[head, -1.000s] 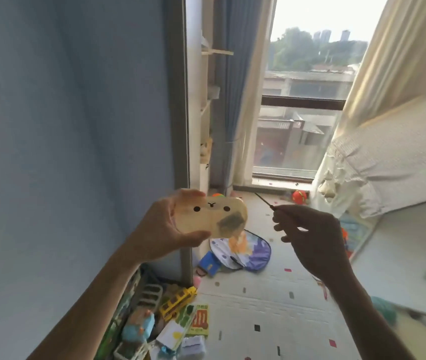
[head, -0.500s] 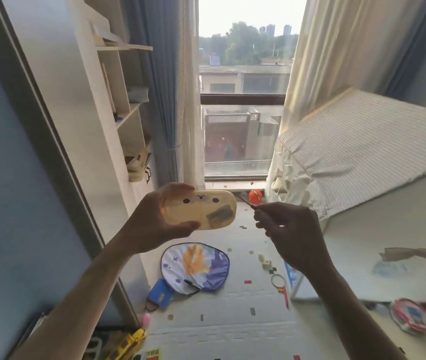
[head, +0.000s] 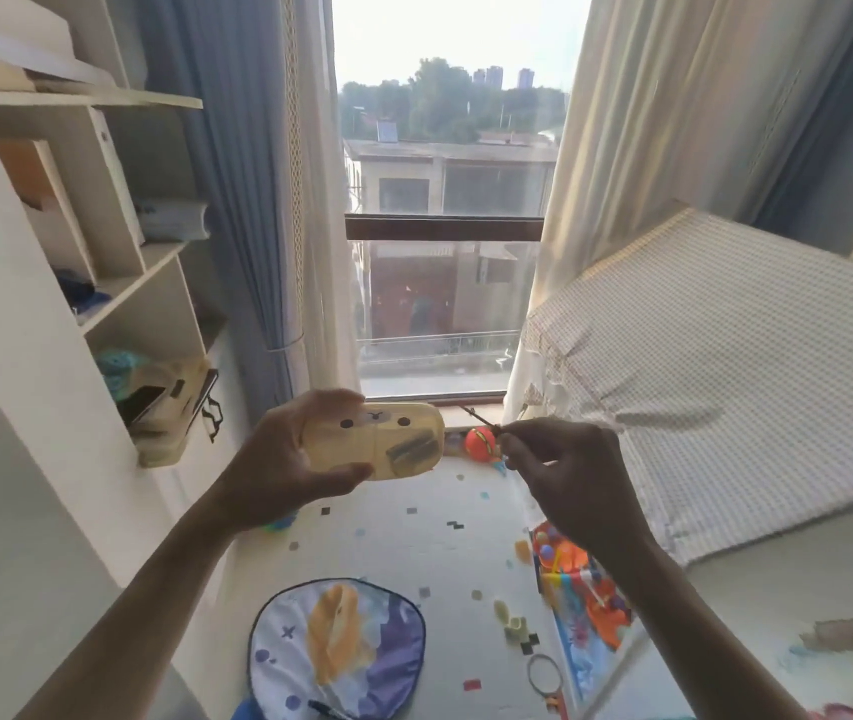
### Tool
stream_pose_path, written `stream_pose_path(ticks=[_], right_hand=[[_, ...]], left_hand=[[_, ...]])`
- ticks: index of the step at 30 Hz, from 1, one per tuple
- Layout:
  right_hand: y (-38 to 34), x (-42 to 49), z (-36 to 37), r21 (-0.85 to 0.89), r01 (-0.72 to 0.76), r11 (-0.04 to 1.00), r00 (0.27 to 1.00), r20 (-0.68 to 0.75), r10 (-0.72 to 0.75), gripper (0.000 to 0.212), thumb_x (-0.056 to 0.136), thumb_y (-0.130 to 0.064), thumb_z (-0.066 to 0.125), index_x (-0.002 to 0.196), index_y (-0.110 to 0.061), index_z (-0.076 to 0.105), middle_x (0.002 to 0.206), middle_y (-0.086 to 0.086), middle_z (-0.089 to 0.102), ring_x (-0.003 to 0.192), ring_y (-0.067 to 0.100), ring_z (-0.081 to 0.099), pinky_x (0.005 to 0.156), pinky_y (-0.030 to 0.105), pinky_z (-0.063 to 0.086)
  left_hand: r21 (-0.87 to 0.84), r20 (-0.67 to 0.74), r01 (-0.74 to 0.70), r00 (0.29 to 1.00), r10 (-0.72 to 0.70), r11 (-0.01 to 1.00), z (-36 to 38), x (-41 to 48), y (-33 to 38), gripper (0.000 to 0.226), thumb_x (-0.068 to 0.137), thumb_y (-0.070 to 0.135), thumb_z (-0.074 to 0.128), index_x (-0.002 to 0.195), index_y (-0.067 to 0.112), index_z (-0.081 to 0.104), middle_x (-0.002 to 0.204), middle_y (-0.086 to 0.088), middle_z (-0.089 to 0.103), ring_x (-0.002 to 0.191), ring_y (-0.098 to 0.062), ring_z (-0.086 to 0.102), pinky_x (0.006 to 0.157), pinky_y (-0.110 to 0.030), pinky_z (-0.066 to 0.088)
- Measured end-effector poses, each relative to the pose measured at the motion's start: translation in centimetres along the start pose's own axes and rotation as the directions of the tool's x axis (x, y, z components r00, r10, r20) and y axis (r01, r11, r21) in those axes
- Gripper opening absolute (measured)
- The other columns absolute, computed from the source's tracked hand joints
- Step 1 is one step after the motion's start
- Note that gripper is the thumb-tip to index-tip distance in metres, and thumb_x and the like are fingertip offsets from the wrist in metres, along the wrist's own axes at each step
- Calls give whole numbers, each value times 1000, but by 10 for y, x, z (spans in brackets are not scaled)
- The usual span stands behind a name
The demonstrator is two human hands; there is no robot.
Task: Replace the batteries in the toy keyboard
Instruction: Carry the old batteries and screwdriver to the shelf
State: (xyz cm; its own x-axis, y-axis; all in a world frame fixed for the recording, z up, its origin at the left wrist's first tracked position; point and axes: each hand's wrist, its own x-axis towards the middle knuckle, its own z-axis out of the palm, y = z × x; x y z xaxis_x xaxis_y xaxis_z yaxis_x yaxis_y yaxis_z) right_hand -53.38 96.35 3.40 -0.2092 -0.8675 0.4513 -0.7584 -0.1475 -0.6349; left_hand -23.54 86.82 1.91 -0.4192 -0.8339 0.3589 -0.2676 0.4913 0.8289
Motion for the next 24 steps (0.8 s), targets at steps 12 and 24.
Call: stream_pose_path(ticks=[12, 24], right_hand=[[101, 275, 104, 24, 55, 998, 998, -17, -54, 10, 91, -19, 75, 86, -18, 84, 75, -8, 81, 75, 4, 78, 81, 28, 59], [170, 584, 220, 173, 144, 974, 985, 73, -159, 9, 89, -17, 77, 90, -22, 85, 79, -18, 80, 77, -2, 76, 82, 30, 63]], left_hand=[[-13, -14, 18, 1000, -18, 1000, 0, 268, -125, 79, 62, 40, 90, 133, 18, 63, 126, 0, 72, 112, -15, 73, 88, -30, 63], [-2, -176, 102, 979, -101, 995, -53, 523, -228, 86, 58, 43, 88, 135, 13, 62, 125, 2, 71, 107, -4, 72, 83, -20, 60]])
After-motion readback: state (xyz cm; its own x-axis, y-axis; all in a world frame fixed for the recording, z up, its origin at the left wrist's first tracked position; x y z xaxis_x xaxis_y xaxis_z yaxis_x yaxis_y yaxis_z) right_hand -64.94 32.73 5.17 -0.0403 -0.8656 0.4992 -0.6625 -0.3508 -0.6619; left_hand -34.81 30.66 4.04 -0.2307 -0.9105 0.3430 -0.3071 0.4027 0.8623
